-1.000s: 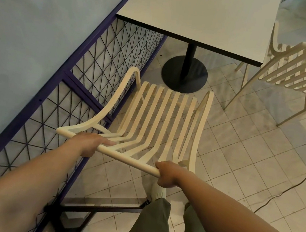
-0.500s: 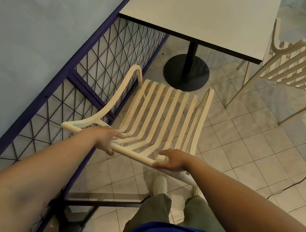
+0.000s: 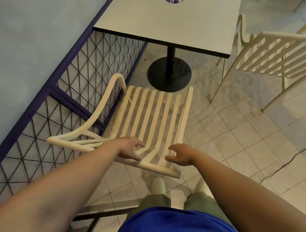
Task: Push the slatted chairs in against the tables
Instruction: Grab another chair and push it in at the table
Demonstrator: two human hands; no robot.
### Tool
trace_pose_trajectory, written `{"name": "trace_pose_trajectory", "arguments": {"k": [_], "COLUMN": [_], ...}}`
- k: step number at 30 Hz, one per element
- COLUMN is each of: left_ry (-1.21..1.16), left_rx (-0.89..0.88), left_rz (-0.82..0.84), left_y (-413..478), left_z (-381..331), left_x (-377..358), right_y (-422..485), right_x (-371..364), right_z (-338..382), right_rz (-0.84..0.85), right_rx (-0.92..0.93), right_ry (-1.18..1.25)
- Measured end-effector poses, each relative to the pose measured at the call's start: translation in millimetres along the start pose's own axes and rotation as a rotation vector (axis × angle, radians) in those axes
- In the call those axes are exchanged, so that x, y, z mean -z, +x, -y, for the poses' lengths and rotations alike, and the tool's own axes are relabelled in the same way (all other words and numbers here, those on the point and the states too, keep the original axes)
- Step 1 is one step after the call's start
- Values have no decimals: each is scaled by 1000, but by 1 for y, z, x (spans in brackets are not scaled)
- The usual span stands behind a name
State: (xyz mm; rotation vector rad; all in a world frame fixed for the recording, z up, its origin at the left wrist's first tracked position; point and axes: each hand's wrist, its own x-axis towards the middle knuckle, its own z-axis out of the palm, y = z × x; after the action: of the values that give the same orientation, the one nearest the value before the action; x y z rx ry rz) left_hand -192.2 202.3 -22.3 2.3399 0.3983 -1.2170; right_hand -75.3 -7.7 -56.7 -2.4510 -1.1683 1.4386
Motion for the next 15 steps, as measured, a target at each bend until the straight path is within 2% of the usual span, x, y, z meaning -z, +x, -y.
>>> {"name": "trace_pose_trajectory", "arguments": {"k": [8,15], "left_ry": [-46,110], "left_rx": [-57,-103], "left_rz": [20,39], "left_y": [33,71], "left_z": [-109,-214], "left_x": [-20,-38], "right_y": [-44,-96], "right_x": [-11,-14], "right_z": [-91,-197], "right_rz": [-62,-81], "right_rx": [-131,-172], "right_ry": [101,180]}}
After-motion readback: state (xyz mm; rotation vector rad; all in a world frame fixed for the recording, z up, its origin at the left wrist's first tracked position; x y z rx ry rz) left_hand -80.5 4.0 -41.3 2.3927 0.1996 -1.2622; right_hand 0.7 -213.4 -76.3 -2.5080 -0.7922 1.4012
